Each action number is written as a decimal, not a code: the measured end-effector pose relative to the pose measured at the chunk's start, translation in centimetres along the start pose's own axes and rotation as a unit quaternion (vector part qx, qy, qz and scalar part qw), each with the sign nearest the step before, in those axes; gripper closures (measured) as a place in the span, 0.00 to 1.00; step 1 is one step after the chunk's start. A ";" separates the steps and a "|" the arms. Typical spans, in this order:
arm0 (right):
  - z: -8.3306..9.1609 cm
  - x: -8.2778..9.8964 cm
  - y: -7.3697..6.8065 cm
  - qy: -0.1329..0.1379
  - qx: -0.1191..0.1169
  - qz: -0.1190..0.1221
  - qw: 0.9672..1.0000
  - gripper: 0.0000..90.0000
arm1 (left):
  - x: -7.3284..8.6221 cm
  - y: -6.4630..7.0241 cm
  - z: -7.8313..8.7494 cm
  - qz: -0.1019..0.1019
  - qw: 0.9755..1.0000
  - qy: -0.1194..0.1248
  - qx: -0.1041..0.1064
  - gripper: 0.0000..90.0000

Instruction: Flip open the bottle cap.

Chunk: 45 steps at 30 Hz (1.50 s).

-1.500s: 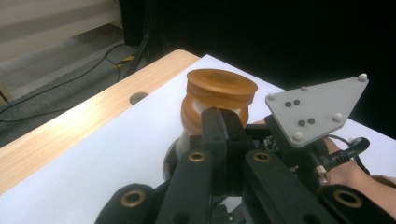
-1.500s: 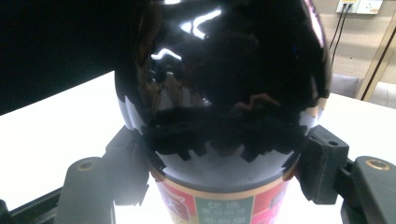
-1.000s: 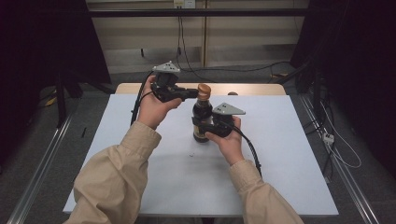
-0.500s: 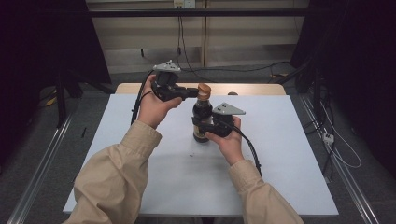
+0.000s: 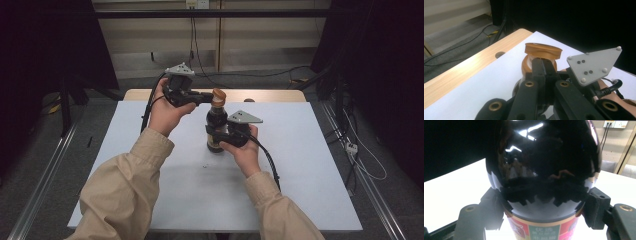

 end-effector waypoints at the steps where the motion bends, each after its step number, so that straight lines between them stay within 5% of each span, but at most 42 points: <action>1: 0.0 0.0 0.0 0.000 0.000 -0.001 1.000 0.34 | 0.0 0.0 0.0 -0.001 1.000 0.001 0.001 1.00; 45: 0.0 0.0 0.0 0.001 -0.002 -0.002 1.000 0.34 | -1.2 -0.1 -0.5 0.001 1.000 0.013 0.000 1.00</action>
Point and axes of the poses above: each handheld gripper's, and its own axes: z roughly backward along the jaws, x roughly out of its underside, y roughly to its right, the point moved 5 cm from there along -z, roughly forward along the jaws, and after that the axes turned 14 degrees about x, right-handed, at the moved point
